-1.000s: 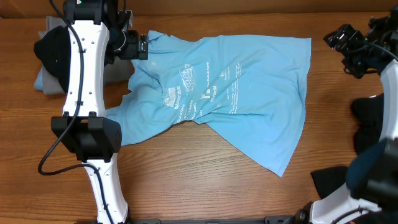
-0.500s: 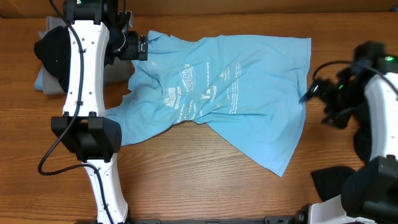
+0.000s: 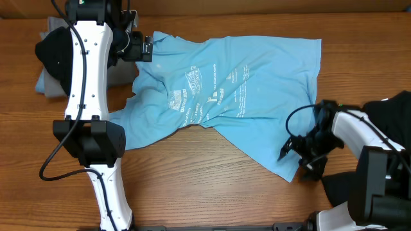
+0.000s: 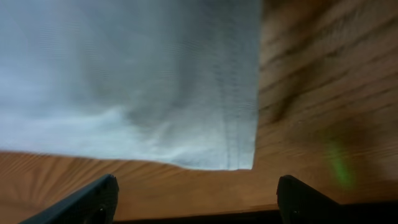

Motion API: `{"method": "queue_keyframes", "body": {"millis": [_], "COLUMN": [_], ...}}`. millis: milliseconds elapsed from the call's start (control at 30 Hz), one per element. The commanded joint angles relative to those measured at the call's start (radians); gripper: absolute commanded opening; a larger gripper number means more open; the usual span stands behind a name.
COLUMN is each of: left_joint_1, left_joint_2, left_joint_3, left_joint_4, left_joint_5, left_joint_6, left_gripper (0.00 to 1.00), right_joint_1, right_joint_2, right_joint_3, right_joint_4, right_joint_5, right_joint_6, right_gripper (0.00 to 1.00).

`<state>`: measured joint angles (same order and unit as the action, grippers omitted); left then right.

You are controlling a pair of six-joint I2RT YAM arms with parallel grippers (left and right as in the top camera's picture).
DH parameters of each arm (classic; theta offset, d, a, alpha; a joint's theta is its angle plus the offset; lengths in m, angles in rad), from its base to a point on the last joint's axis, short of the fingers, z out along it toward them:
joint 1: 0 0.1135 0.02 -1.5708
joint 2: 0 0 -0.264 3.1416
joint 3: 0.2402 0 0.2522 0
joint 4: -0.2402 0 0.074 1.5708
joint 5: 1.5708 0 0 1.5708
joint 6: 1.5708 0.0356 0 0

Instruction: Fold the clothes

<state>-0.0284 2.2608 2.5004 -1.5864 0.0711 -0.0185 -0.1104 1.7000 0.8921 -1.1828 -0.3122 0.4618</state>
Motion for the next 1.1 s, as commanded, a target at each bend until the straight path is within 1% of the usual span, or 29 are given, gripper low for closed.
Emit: {"method": "queue_keyframes", "body": {"millis": [0, 100, 133, 167, 200, 233, 267, 333, 400, 500, 567, 667, 733, 833, 967, 1000, 1033, 1067], "left_joint_1": [0.004, 0.004, 0.003, 0.003, 0.003, 0.003, 0.004, 0.004, 0.004, 0.004, 0.004, 0.004, 0.005, 0.010, 0.009, 0.009, 0.009, 0.009], "left_joint_2": [-0.032, -0.032, -0.032, -0.032, -0.032, -0.032, -0.032, -0.032, -0.032, -0.032, -0.032, -0.032, -0.032, -0.032, -0.032, -0.032, -0.032, -0.032], "left_joint_3": [0.005, 0.005, 0.005, 0.005, 0.005, 0.005, 0.005, 0.005, 0.005, 0.005, 0.005, 0.005, 0.005, 0.005, 0.005, 0.005, 0.005, 0.005], "left_joint_4": [0.005, 0.008, 0.011, 0.016, 0.020, 0.025, 0.028, 0.029, 0.028, 0.029, 0.029, 0.029, 0.029, 0.029, 0.029, 0.029, 0.027, 0.023], "left_joint_5": [-0.003, -0.003, -0.003, -0.003, -0.003, -0.003, -0.003, -0.004, -0.004, -0.004, -0.004, -0.005, -0.004, -0.004, -0.003, -0.003, -0.003, -0.001], "left_joint_6": [0.023, 0.023, 0.023, 0.023, 0.023, 0.023, 0.023, 0.023, 0.023, 0.023, 0.023, 0.024, 0.027, 0.027, 0.027, 0.027, 0.027, 0.027], "left_gripper": [1.00, 1.00, 1.00, 1.00, 1.00, 1.00, 1.00, 1.00, 1.00, 1.00, 1.00, 1.00, 1.00, 1.00, 1.00, 1.00, 1.00, 1.00], "right_joint_1": [0.005, 0.005, 0.005, 0.005, 0.005, 0.005, 0.005, 0.004, 0.003, -0.002, -0.024, -0.086, -0.140, -0.219, -0.267, -0.269, -0.269, -0.269], "right_joint_2": [-0.016, -0.016, -0.016, -0.016, -0.016, -0.017, -0.021, -0.034, -0.063, -0.145, -0.212, -0.296, -0.349, -0.418, -0.484, -0.492, -0.499, -0.500], "right_joint_3": [-0.091, -0.153, -0.167, -0.175, -0.176, -0.172, -0.164, -0.140, -0.104, -0.012, 0.080, 0.222, 0.304, 0.366, 0.370, 0.370, 0.370, 0.370], "right_joint_4": [0.060, 0.135, 0.174, 0.203, 0.219, 0.227, 0.223, 0.188, 0.131, 0.034, -0.047, -0.185, -0.256, -0.318, -0.340, -0.342, -0.342, -0.342], "right_joint_5": [0.078, 0.087, 0.087, 0.088, 0.084, 0.078, 0.076, 0.076, 0.087, 0.133, 0.207, 0.343, 0.410, 0.435, 0.437, 0.441, 0.443, 0.443], "right_joint_6": [0.147, 0.189, 0.193, 0.194, 0.194, 0.193, 0.185, 0.166, 0.159, 0.161, 0.197, 0.247, 0.249, 0.226, 0.191, 0.189, 0.189, 0.186], "right_gripper": [0.84, 0.82, 0.76, 0.63, 0.45, 0.33, 0.24, 0.10, 0.04, 0.04, 0.04, 0.04, 0.04, 0.04, 0.04, 0.06, 0.17, 0.34]}}
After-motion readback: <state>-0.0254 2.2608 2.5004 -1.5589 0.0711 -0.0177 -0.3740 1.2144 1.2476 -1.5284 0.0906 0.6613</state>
